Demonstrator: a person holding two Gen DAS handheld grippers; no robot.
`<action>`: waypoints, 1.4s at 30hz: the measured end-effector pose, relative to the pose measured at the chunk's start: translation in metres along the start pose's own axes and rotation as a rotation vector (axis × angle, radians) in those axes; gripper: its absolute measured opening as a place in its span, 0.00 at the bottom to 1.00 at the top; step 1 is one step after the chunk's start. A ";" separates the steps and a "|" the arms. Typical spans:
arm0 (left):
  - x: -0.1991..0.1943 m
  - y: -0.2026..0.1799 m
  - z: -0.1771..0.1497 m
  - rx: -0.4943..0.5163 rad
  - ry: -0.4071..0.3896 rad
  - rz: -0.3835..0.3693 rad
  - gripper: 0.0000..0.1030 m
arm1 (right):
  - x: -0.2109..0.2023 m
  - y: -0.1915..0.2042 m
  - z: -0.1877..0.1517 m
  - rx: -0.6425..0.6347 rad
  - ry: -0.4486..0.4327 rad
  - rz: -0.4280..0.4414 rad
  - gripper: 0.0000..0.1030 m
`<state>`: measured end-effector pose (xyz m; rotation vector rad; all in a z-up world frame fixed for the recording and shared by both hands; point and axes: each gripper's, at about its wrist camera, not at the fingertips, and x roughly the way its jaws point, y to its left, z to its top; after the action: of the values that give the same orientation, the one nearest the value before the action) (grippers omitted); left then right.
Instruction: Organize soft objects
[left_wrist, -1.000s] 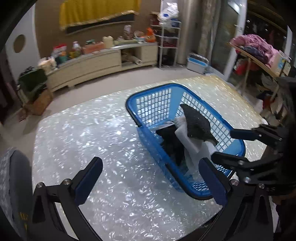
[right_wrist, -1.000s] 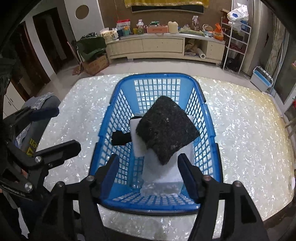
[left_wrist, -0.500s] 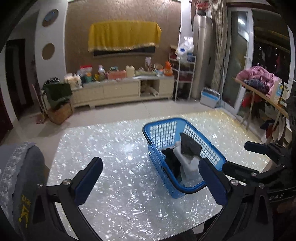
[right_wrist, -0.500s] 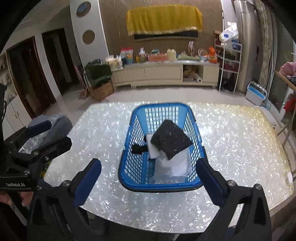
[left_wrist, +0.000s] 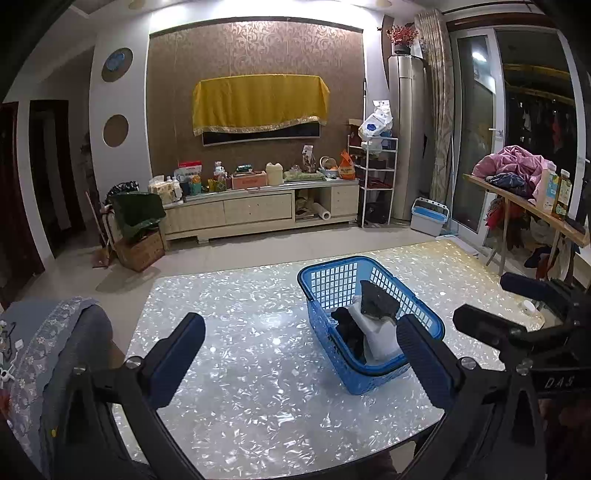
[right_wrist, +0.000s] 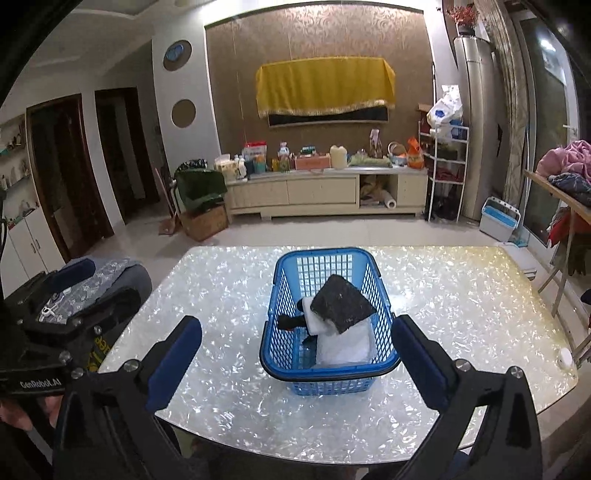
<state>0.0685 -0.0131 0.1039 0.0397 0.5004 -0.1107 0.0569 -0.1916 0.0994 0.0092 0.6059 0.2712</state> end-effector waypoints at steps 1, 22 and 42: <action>-0.003 0.000 -0.001 -0.003 -0.007 0.003 1.00 | 0.003 0.000 0.000 -0.002 -0.002 0.000 1.00; -0.021 0.004 -0.008 -0.039 -0.023 0.047 1.00 | -0.001 0.008 -0.010 -0.025 -0.033 0.021 1.00; -0.022 0.003 -0.008 -0.038 -0.022 0.046 1.00 | -0.002 0.005 -0.012 -0.027 -0.031 0.023 1.00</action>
<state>0.0461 -0.0078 0.1074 0.0124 0.4789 -0.0565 0.0472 -0.1878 0.0916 -0.0052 0.5717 0.3008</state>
